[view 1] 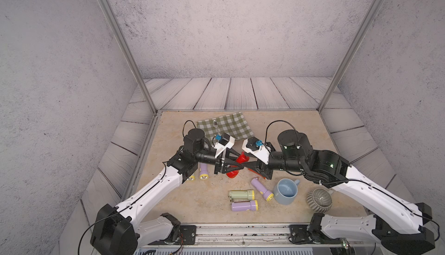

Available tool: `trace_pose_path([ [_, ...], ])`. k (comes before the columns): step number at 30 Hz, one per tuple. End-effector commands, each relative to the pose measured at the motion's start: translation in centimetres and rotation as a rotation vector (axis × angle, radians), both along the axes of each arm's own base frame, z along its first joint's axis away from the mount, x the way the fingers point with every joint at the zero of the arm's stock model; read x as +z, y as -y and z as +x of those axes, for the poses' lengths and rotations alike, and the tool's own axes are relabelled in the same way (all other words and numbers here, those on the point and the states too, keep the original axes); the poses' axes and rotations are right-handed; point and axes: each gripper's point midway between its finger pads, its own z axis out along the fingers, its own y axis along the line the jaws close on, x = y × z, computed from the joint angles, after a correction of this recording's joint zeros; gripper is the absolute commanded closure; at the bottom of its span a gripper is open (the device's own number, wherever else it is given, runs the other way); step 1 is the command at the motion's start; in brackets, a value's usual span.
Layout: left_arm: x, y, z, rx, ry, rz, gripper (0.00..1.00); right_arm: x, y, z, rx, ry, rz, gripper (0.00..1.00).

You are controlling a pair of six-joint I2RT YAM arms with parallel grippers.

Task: Close the plug at the bottom of the flashlight
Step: Close the plug of the flashlight.

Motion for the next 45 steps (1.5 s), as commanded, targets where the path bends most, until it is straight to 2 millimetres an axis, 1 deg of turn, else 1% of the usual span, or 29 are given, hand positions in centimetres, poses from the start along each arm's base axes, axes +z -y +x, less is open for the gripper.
trace_pose_path([
  [1, 2.3, -0.2, 0.3, 0.011, 0.083, -0.047, 1.0, -0.5, -0.1, -1.1, 0.034, -0.044, -0.02, 0.63],
  [6, 2.3, -0.3, 0.4, 0.021, 0.086, -0.046, 1.0, -0.7, -0.3, -1.6, 0.048, -0.063, -0.018, 0.72],
  [12, 2.2, -0.3, 0.4, 0.02, 0.082, -0.044, 1.0, -0.5, -0.4, -2.1, 0.063, -0.061, -0.01, 0.92],
  [14, 2.0, -0.3, 0.4, 0.015, 0.08, -0.044, 1.0, 0.0, -0.3, -2.2, 0.068, -0.054, 0.007, 0.98],
  [17, 2.1, -0.3, 0.2, 0.01, 0.082, -0.046, 1.0, 1.6, 0.1, -2.3, 0.067, -0.01, 0.059, 1.0],
  [18, 2.1, -0.3, 0.2, 0.008, 0.081, -0.046, 1.0, 2.2, 0.3, -2.2, 0.059, 0.007, 0.076, 0.99],
  [19, 2.0, -0.3, 0.1, 0.005, 0.081, -0.047, 1.0, 2.8, 0.6, -2.0, 0.04, 0.029, 0.093, 0.94],
  [20, 2.0, -0.4, 0.1, 0.004, 0.08, -0.047, 1.0, 3.5, 0.9, -1.8, 0.024, 0.05, 0.108, 0.86],
  [23, 2.0, -0.4, 0.0, -0.001, 0.081, -0.048, 1.0, 4.2, 1.2, -1.1, -0.008, 0.096, 0.109, 0.72],
  [25, 2.0, -0.4, -0.1, -0.006, 0.081, -0.049, 1.0, 4.3, 1.3, -0.5, -0.028, 0.115, 0.098, 0.63],
  [28, 2.0, -0.4, -0.2, -0.014, 0.081, -0.051, 1.0, 4.2, 1.1, 0.1, -0.039, 0.119, 0.09, 0.57],
  [31, 2.0, -0.4, -0.4, -0.022, 0.079, -0.052, 1.0, 3.5, 0.5, -0.1, -0.005, 0.09, 0.078, 0.5],
  [33, 2.0, -0.4, -0.5, -0.03, 0.077, -0.052, 1.0, 3.0, 0.2, 0.2, -0.006, 0.077, 0.066, 0.45],
  [35, 2.1, -0.5, -0.5, -0.03, 0.078, -0.054, 1.0, 2.5, 0.1, 0.7, -0.018, 0.069, 0.054, 0.42],
  [40, 2.0, -0.5, -0.6, -0.03, 0.076, -0.053, 1.0, 1.9, 0.1, 1.1, -0.027, 0.049, 0.048, 0.42],
  [45, 2.1, -0.5, -0.6, -0.029, 0.078, -0.054, 1.0, 1.2, 0.0, 1.3, -0.036, 0.033, 0.043, 0.47],
])
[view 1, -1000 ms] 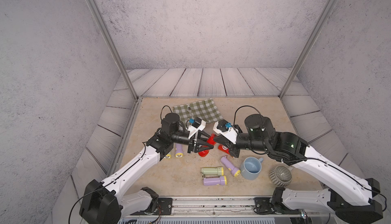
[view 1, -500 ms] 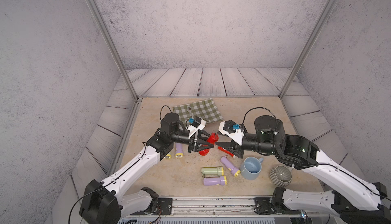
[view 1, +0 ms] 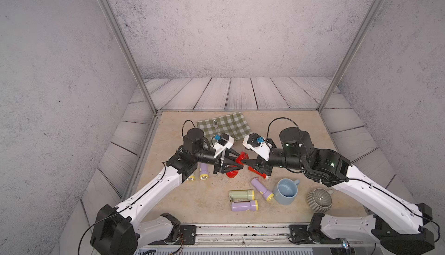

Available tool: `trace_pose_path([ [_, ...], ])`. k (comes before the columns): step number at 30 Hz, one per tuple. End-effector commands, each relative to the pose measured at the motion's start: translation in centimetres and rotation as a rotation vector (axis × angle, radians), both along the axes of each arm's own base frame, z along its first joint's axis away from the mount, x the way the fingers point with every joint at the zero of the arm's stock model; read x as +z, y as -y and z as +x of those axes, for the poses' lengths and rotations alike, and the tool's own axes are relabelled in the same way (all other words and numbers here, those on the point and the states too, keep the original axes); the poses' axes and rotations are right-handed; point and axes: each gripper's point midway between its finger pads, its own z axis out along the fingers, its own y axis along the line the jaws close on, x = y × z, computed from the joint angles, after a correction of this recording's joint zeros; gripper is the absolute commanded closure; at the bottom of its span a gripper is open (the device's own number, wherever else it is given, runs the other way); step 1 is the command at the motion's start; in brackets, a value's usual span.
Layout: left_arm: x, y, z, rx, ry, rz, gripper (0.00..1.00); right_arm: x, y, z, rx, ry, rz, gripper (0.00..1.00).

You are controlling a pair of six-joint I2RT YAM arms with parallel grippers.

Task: Close the plug at the bottom of the flashlight
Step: Close the plug of the flashlight.

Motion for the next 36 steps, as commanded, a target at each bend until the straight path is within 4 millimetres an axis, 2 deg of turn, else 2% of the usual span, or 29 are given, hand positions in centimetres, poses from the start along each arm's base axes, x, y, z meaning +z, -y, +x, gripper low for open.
trace_pose_path([
  [1, 1.9, -0.3, -0.4, -0.014, 0.061, -0.045, 1.0, -0.1, 0.0, -0.1, 0.004, -0.012, 0.017, 0.48],
  [8, 1.8, -0.2, -0.3, -0.014, 0.058, -0.041, 1.0, -1.2, -0.5, -0.6, 0.026, -0.07, 0.008, 0.5],
  [11, 1.8, -0.2, -0.3, -0.015, 0.059, -0.041, 1.0, -1.4, -0.5, -0.5, 0.024, -0.07, 0.009, 0.56],
  [14, 1.8, -0.2, -0.2, -0.012, 0.058, -0.039, 1.0, -1.4, -0.5, -0.5, 0.025, -0.069, 0.009, 0.59],
  [21, 1.8, -0.2, -0.2, -0.013, 0.056, -0.036, 1.0, -1.8, -0.8, -0.8, 0.038, -0.094, 0.003, 0.56],
  [34, 2.0, -0.2, -0.1, -0.011, 0.059, -0.035, 1.0, -3.3, -0.8, -1.5, 0.059, -0.157, -0.015, 0.62],
  [36, 2.0, -0.2, -0.2, -0.01, 0.06, -0.036, 1.0, -3.5, -0.7, -1.4, 0.052, -0.155, -0.018, 0.58],
])
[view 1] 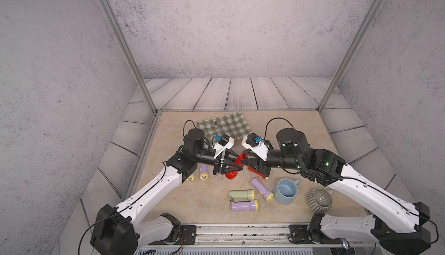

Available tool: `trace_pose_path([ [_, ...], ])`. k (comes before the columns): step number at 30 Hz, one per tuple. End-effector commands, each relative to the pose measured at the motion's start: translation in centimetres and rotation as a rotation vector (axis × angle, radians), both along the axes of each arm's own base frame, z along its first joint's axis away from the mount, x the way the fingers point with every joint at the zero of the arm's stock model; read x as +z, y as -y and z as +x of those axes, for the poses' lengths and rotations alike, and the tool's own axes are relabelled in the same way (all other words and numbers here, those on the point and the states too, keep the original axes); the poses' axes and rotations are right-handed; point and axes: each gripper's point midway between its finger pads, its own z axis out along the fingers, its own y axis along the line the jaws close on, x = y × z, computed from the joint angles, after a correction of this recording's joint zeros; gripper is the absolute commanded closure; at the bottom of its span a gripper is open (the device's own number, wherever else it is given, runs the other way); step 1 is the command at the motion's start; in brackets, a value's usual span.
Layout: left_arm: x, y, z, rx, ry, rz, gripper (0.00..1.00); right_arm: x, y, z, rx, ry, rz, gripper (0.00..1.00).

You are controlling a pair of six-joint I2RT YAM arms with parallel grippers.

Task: Close the plug at the bottom of the flashlight
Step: Close the plug of the flashlight.

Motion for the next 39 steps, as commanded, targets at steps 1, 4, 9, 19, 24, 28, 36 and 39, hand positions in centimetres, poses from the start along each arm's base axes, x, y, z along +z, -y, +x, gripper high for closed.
trace_pose_path([
  [1, 2.6, -0.1, 0.1, -0.001, 0.097, -0.056, 1.0, -1.8, 0.0, -1.1, 0.033, -0.057, -0.031, 0.54],
  [4, 2.5, -0.1, 0.1, 0.003, 0.1, -0.055, 1.0, -2.0, 0.2, -1.2, 0.031, -0.058, -0.028, 0.55],
  [9, 2.6, -0.1, 0.2, 0.008, 0.102, -0.055, 1.0, -2.2, 0.3, -1.7, 0.05, -0.072, -0.032, 0.65],
  [19, 2.4, -0.1, 0.6, 0.021, 0.099, -0.05, 1.0, -2.0, 0.0, -3.2, 0.127, -0.117, -0.021, 0.87],
  [24, 2.1, 0.0, 0.7, 0.013, 0.088, -0.046, 1.0, -0.1, 0.5, -3.7, 0.134, -0.093, 0.021, 0.87],
  [28, 2.2, 0.0, 0.6, 0.012, 0.089, -0.048, 1.0, 1.2, 1.7, -2.6, 0.058, -0.025, 0.036, 0.79],
  [36, 2.3, -0.1, 0.3, 0.0, 0.09, -0.052, 1.0, 2.7, 3.2, 0.2, -0.046, -0.01, 0.093, 0.57],
  [39, 2.2, -0.1, 0.3, -0.004, 0.086, -0.052, 1.0, 2.4, 2.6, 0.5, -0.026, -0.034, 0.091, 0.47],
])
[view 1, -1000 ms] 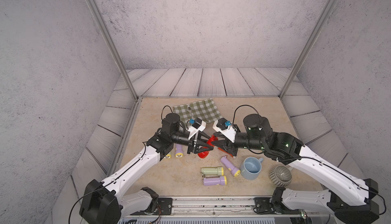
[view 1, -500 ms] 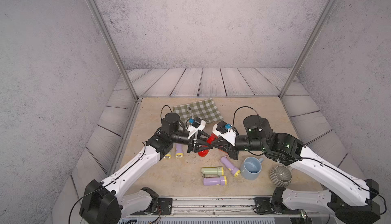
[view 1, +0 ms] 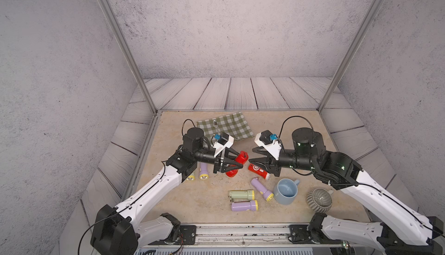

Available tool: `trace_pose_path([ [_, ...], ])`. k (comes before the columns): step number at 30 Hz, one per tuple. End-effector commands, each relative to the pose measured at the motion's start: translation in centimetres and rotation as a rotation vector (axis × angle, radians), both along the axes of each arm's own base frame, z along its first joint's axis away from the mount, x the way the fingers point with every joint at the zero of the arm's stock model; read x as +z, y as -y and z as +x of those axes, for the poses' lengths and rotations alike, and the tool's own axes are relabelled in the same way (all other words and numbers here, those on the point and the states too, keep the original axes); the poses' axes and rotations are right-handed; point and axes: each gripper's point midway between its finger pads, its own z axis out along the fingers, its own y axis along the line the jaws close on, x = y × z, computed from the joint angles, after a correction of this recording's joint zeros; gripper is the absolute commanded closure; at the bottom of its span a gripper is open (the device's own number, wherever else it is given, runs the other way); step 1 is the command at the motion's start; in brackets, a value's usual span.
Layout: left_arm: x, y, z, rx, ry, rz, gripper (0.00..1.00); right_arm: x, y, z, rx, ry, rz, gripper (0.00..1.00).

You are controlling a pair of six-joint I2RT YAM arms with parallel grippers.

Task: Close the plug at the bottom of the flashlight
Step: Close the plug of the flashlight, then place the flashlight at the center of the board.

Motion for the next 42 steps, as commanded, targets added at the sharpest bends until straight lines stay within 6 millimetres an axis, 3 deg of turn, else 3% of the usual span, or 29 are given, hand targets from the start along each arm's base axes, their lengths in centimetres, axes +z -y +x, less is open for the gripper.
trace_pose_path([
  [1, 1.6, -0.1, -0.2, -0.022, 0.047, -0.037, 1.0, 0.9, -0.9, 0.0, 0.036, -0.015, 0.032, 0.44],
  [8, 1.4, 0.0, 0.0, -0.022, 0.044, -0.034, 1.0, 1.5, -1.8, -0.9, 0.108, -0.029, 0.067, 0.41],
  [16, 1.1, 0.2, 0.7, 0.017, 0.032, -0.021, 1.0, 1.2, -1.9, -0.5, 0.091, -0.033, 0.073, 0.48],
  [19, 0.7, 0.3, 2.4, 0.121, 0.006, 0.008, 1.0, 1.5, -1.0, 0.6, -0.001, -0.005, 0.082, 0.5],
  [22, -0.3, 0.0, 5.4, 0.314, -0.043, 0.061, 1.0, 1.1, 0.0, 2.3, -0.12, 0.006, 0.058, 0.51],
  [24, -1.0, -0.7, 7.5, 0.457, -0.085, 0.091, 1.0, 0.4, 0.6, 3.4, -0.189, 0.0, 0.037, 0.5],
  [30, -3.5, -3.1, 11.2, 0.754, -0.207, 0.155, 1.0, -1.0, 2.6, 5.4, -0.373, -0.019, 0.011, 0.48],
  [35, -5.9, -5.8, 13.3, 0.985, -0.335, 0.194, 1.0, -2.7, 4.6, 6.5, -0.502, -0.042, -0.028, 0.48],
  [42, -10.0, -7.2, 14.7, 1.15, -0.519, 0.277, 1.0, -3.1, 4.7, 6.1, -0.501, -0.055, -0.018, 0.47],
])
